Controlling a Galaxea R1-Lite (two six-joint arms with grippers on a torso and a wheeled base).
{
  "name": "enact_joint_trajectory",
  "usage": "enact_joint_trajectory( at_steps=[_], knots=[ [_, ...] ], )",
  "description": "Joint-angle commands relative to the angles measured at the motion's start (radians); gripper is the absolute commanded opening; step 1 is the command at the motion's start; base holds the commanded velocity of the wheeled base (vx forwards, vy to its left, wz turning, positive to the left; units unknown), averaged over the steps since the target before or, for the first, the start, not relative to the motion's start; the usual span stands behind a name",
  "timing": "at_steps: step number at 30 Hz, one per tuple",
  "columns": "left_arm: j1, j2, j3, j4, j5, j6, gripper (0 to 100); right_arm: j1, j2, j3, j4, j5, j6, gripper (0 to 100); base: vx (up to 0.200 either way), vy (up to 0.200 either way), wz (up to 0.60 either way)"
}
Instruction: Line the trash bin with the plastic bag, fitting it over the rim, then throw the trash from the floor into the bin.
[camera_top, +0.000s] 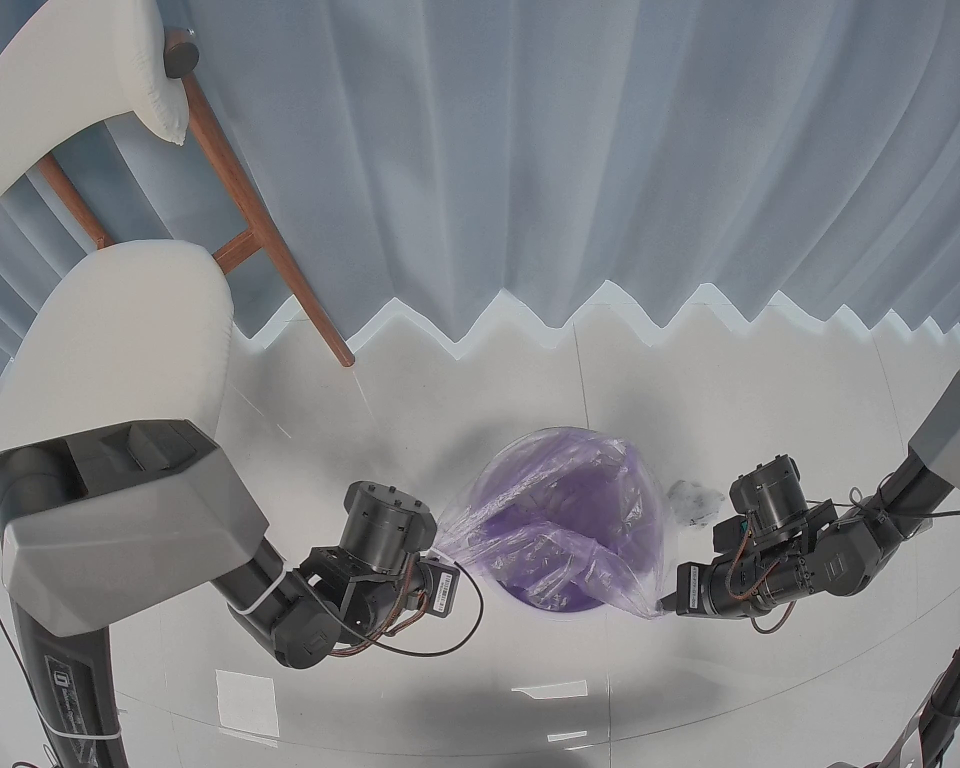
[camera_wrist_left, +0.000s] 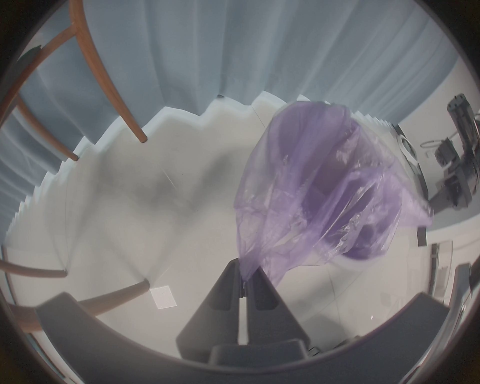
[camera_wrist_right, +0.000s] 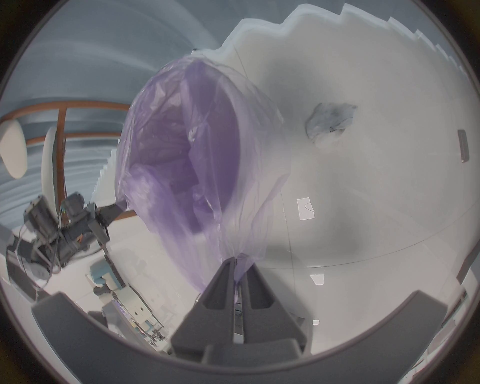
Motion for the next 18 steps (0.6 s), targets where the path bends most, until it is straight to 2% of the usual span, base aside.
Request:
enact_joint_trajectory(
  at_steps=[1, 6, 9, 13, 17, 18],
  knots=[
    [0.071, 0.007, 0.046, -0.015, -0.07, 0.073, 0, -0.033, 0.002, 0.055, -0.01, 0.0, -0.058, 0, 0.0, 0.0, 0.0],
    [0.145, -0.011, 0.041, -0.017, -0.091, 0.131, 0, -0.072, 0.01, 0.07, -0.013, 0.002, -0.086, 0, 0.0, 0.0, 0.0],
    [0.161, -0.008, 0.033, -0.02, -0.113, 0.153, 0, -0.075, 0.011, 0.068, -0.013, 0.002, -0.086, 0, 0.0, 0.0, 0.0],
    [0.149, -0.005, 0.038, -0.038, -0.137, 0.159, 0, -0.067, 0.013, 0.067, -0.012, 0.002, -0.086, 0, 0.0, 0.0, 0.0],
    [0.138, 0.036, 0.046, -0.063, -0.134, 0.228, 0, -0.07, 0.065, 0.056, -0.016, -0.007, -0.124, 0, 0.0, 0.0, 0.0],
    [0.143, 0.053, 0.041, -0.08, -0.133, 0.269, 0, -0.078, 0.085, 0.055, -0.03, -0.023, -0.147, 0, 0.0, 0.0, 0.0]
  ],
)
